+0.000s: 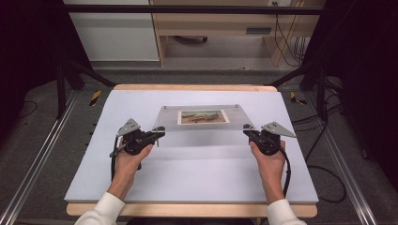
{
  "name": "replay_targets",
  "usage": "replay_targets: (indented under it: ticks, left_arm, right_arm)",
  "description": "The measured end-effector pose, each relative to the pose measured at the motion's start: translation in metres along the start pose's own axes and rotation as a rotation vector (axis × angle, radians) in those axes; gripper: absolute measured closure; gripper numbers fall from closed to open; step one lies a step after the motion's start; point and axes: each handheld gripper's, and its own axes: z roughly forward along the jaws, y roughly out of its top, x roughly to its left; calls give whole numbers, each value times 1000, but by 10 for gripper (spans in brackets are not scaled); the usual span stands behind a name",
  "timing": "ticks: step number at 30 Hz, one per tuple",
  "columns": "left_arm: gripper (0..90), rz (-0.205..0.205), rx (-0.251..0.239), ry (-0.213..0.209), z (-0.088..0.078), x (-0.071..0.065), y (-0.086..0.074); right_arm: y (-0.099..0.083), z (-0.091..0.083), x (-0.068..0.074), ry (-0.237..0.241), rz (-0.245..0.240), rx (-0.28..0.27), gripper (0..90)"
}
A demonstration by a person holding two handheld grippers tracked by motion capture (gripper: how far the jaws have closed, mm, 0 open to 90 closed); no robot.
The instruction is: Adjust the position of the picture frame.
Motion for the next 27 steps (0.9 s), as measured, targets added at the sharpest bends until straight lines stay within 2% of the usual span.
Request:
replay_targets:
  ticks: [5,9,20,27]
  left_arm:
    - [839,-1,15,-6,9,10,-3]
    - [838,0,19,-4,9,11,-6]
    - [842,-11,25,19,3,14,-11]
    - [842,-2,75,41,1,11,-22]
  right_arm:
    - [-1,7,0,-20,3,6,848]
    - [-5,8,0,-23,6,22,847]
    - [-13,7,8,6,19,33,846]
    - [-22,7,10,8,26,75,849]
